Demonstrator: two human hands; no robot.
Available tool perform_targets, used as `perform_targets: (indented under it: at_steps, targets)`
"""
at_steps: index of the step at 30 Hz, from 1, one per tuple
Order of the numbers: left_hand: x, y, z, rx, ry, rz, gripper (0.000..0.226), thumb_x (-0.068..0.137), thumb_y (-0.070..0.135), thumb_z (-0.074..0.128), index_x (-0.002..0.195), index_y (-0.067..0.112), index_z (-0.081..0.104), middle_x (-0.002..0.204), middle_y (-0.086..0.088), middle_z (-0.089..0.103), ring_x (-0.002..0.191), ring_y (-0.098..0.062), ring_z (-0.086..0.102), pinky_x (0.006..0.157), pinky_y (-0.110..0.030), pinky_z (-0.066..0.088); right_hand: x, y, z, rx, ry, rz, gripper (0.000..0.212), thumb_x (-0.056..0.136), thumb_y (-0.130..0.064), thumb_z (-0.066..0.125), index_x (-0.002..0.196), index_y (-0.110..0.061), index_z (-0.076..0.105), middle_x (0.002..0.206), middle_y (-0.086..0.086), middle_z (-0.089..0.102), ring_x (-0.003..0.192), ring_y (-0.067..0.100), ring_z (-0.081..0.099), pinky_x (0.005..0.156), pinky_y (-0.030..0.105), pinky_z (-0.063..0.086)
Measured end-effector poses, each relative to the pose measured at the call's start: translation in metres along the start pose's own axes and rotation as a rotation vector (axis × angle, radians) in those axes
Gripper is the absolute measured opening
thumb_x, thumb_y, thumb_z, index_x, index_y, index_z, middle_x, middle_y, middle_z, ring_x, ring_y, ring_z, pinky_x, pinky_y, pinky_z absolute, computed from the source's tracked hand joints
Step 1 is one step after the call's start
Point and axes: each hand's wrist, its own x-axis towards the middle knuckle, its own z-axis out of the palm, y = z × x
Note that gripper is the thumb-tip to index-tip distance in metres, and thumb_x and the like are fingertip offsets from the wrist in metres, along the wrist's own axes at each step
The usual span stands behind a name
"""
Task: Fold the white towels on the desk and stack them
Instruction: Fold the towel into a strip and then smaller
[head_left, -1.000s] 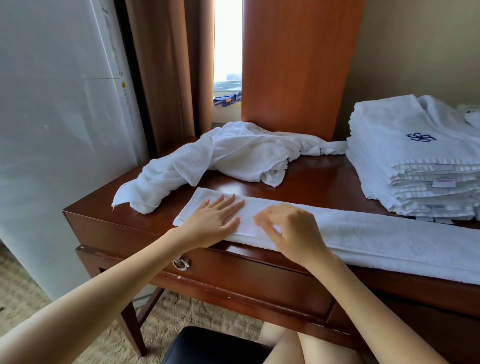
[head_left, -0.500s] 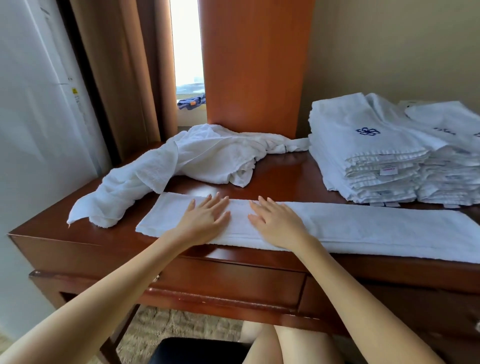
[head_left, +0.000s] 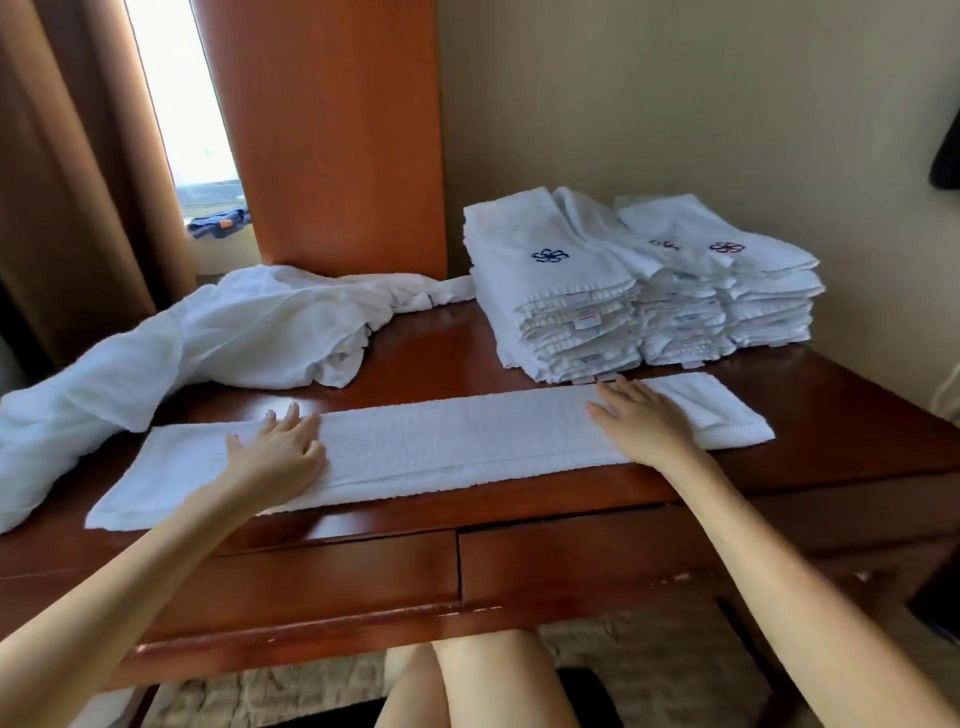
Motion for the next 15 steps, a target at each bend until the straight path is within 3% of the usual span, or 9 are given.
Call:
perform_targets:
  at_steps: [3, 6, 10, 15]
  targets:
    - [0.002, 0.073, 0.003, -0.040, 0.106, 0.281, 0.055, 0.102, 0.024, 0.029, 0.155, 0.024, 0.012, 0.162, 0.005, -0.003, 0.149, -0.014, -0.003, 0.118, -0.054, 0.000, 0.001, -0.010, -0.001, -0.026, 0.045, -0.067, 0.054, 0.104, -0.045, 0.021, 0.154, -0.028, 0.016, 0.163, 0.000, 0.007, 0.150, 0.017, 0.004, 0.119, 0.043, 0.003]
    - [-0.004, 0.161, 0.012, -0.051, 0.037, 0.599, 0.055, 0.104, 0.033, 0.026, 0.155, 0.027, 0.007, 0.161, 0.008, -0.004, 0.148, -0.010, -0.006, 0.117, -0.049, -0.007, 0.001, 0.000, -0.003, 0.018, 0.039, -0.106, 0.056, 0.103, -0.049, 0.024, 0.154, -0.029, 0.017, 0.163, -0.003, 0.009, 0.149, 0.016, 0.007, 0.118, 0.040, 0.008]
    - [-0.007, 0.228, 0.026, -0.038, -0.045, 0.658, 0.056, 0.102, 0.050, 0.017, 0.153, 0.035, 0.001, 0.161, 0.010, -0.004, 0.148, -0.011, -0.007, 0.118, -0.046, -0.009, -0.004, 0.059, -0.011, 0.044, 0.012, 0.070, 0.065, 0.098, -0.062, 0.019, 0.155, -0.030, 0.014, 0.163, -0.006, 0.002, 0.150, 0.015, 0.001, 0.119, 0.039, 0.006]
    - [-0.006, 0.231, 0.027, -0.042, -0.075, 0.705, 0.056, 0.102, 0.052, 0.017, 0.153, 0.037, 0.000, 0.161, 0.011, -0.005, 0.148, -0.009, -0.008, 0.120, -0.041, -0.010, -0.007, 0.104, -0.028, -0.007, -0.032, 0.314, 0.066, 0.099, -0.059, 0.016, 0.156, -0.026, 0.010, 0.163, 0.002, 0.000, 0.150, 0.021, -0.001, 0.120, 0.047, 0.001]
